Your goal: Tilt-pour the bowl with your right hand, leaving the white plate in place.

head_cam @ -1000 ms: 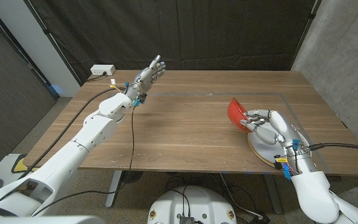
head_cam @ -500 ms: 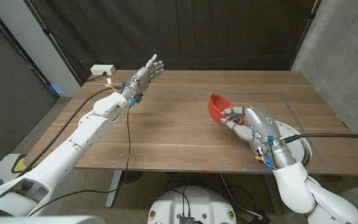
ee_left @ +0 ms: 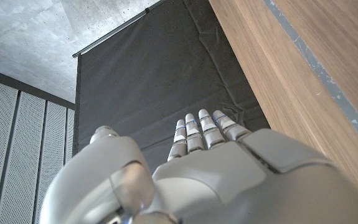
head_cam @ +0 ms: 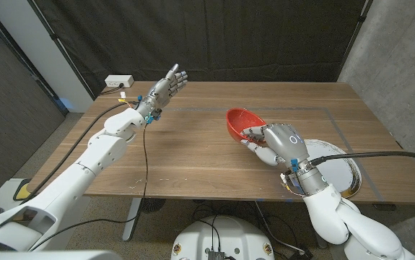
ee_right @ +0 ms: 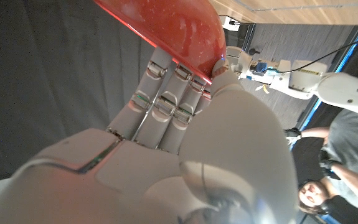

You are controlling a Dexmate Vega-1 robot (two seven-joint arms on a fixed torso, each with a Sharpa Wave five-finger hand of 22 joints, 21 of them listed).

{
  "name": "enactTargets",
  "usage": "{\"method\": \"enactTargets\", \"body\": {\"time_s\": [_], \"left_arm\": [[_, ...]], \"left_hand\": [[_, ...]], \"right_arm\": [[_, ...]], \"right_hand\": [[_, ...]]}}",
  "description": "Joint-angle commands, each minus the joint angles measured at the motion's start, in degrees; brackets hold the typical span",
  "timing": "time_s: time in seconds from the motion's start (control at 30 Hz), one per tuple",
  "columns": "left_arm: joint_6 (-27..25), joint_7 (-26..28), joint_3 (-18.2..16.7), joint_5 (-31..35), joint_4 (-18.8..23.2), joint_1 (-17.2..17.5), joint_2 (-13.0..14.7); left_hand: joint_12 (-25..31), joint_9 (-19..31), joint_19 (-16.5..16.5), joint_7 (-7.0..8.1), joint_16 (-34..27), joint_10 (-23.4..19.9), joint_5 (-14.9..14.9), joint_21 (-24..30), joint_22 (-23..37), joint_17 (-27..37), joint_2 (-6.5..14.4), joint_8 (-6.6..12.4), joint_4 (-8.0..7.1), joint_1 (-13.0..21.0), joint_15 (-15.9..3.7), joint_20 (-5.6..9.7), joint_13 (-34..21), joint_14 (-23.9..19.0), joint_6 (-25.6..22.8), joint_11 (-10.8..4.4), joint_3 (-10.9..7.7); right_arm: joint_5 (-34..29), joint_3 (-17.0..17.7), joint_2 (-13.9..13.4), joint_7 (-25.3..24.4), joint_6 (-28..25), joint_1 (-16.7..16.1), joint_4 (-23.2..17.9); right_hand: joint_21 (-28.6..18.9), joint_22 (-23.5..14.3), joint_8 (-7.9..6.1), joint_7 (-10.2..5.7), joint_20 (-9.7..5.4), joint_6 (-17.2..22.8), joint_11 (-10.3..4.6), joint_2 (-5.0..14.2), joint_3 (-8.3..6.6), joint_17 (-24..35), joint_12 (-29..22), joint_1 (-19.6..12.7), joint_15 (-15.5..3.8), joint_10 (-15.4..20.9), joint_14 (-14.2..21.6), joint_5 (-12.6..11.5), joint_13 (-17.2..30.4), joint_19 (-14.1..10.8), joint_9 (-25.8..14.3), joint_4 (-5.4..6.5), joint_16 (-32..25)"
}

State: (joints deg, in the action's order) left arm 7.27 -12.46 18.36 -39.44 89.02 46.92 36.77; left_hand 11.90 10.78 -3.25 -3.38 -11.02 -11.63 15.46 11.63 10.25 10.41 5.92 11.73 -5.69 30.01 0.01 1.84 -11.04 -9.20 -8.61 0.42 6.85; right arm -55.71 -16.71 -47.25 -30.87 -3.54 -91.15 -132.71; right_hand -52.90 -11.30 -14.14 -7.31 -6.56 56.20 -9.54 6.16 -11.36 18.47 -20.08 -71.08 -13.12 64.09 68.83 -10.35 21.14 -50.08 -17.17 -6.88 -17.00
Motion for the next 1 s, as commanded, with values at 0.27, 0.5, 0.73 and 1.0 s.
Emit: {"method": "enactTargets", "body": {"time_s": [0.27,0.5,0.73,1.0], "left_arm": [[2.17,-2.61,-0.96,-0.97,-1.63,1.28,0.55],[2.3,-2.04,-1.75,-1.28,-0.68,2.95,1.43],[2.85,-1.86,-2.28,-1.39,-0.28,3.81,1.93],[2.85,-1.9,-2.33,-1.42,0.07,3.9,2.22]], "left_hand": [[0.07,0.17,-0.16,0.06,-0.04,-0.28,-0.08,0.09,0.2,0.15,0.13,-0.02,-0.05,0.27,0.08,-0.12,-0.22,-0.24,-0.3,0.03,0.43],[0.07,0.17,-0.15,0.12,-0.03,-0.31,-0.09,0.08,0.2,0.15,0.18,-0.01,-0.03,0.33,0.14,-0.14,-0.22,-0.22,-0.34,0.02,0.44],[0.05,0.17,-0.1,0.05,-0.01,-0.28,-0.11,0.06,0.2,0.15,0.25,-0.03,-0.02,0.4,0.11,-0.17,-0.22,-0.19,-0.34,0.06,0.45],[0.03,0.17,-0.1,0.06,0.0,-0.27,-0.14,0.06,0.2,0.15,0.32,-0.04,-0.02,0.46,0.11,-0.18,-0.22,-0.19,-0.37,0.06,0.47]], "right_arm": [[-15.28,-6.39,-4.78,3.95,-2.46,5.9,1.51],[-18.02,-8.57,-4.15,3.31,-2.92,7.22,3.67],[-19.5,-10.49,-3.15,3.25,-3.79,8.59,5.72],[-19.3,-12.2,-2.05,2.37,-4.96,9.28,8.26]], "right_hand": [[-0.35,-0.2,-0.14,-1.93,-6.22,1.54,-0.62,1.92,0.22,0.28,0.32,-1.54,-0.03,0.11,-0.33,-0.26,0.11,0.24,0.02,0.13,0.13],[-0.35,-0.13,-0.09,-2.06,-6.2,1.58,-0.7,1.84,0.23,0.29,0.46,-1.55,-0.04,0.03,-0.38,-0.24,0.06,0.47,0.09,0.09,0.19],[-0.44,-0.1,-0.08,-2.17,-6.21,1.76,-0.82,1.77,0.27,0.19,0.66,-1.54,-0.05,-0.01,-0.44,-0.23,-0.1,0.63,0.18,0.08,0.33],[-0.57,-0.08,-0.04,-2.17,-6.16,1.85,-0.84,1.79,0.28,0.13,0.81,-1.51,-0.09,0.16,-0.41,-0.21,-0.32,0.71,0.27,0.1,0.41]]}}
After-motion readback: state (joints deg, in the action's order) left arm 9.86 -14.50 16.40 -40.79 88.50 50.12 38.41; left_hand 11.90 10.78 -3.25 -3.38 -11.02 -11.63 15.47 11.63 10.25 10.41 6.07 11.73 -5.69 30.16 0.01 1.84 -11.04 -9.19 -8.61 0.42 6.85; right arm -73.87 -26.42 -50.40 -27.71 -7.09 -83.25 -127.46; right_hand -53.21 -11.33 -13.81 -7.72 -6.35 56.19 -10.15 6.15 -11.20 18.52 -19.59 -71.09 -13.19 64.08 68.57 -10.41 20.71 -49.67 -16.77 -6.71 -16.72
